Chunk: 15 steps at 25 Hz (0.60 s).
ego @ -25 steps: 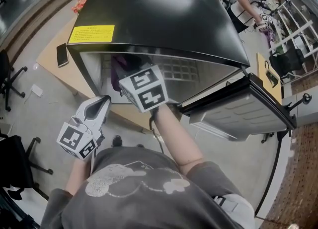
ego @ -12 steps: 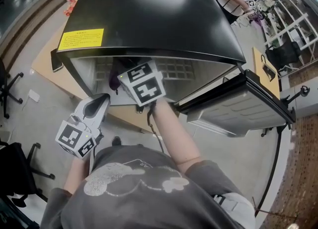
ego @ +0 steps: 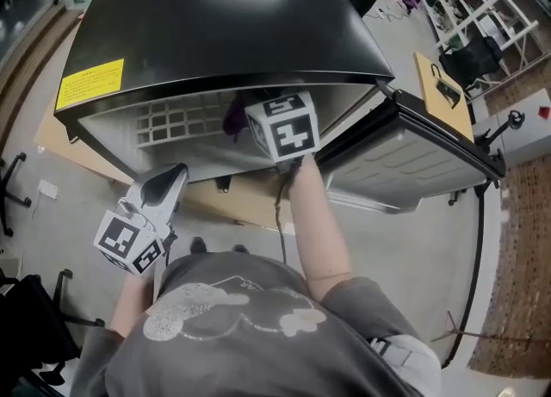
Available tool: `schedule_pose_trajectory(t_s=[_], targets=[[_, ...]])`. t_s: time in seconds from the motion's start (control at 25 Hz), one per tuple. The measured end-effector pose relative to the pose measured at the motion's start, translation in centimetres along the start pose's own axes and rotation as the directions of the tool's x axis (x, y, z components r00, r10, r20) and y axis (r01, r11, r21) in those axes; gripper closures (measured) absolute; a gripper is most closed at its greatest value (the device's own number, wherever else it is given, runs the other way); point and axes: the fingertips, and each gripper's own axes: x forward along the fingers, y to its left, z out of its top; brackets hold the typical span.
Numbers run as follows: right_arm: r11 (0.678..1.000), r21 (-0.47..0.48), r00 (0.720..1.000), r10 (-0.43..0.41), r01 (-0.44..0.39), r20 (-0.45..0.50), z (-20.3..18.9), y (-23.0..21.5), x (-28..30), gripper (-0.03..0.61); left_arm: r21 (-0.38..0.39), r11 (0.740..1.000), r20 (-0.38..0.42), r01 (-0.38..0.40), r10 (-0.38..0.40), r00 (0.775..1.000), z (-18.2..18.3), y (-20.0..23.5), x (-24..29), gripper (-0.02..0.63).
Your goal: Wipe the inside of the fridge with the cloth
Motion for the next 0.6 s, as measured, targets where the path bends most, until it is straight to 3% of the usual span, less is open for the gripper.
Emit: schedule_pose_trajectory(t_s=[0.12, 0.36, 0.48, 0.6], targets=[[0.997, -0.002, 0.997, -0.078, 0.078, -0.013, -0.9, -2.1, -1.4, 0.495, 0.003, 1.000, -0.002, 0.028, -0.028, 1.000, -0.2, -0.4, 0.5, 0.597], [0.987, -0.001, 0.987, -0.158, 0.158, 0.020, -1.0, -2.6, -2.9, 0.495, -0.004, 0.997, -0.016, 0.071, -0.071, 0.997, -0.3, -1.5, 1.5, 0.597], [0.967, 0.105, 0.959, -0.244, 0.230, 0.146, 0.6, -3.7, -4.0, 0.495, -0.005, 0.996, -0.015, 0.088, -0.088, 0.996, -0.3, -1.7, 1.8, 0.597], [0.921, 0.250, 0.912, -0.354, 0.300, 0.209, 2.0, -5.9, -4.0, 0.494, -0.006, 0.995, -0.011, 0.104, -0.104, 0.995, -0.5, -1.7, 1.8, 0.597]])
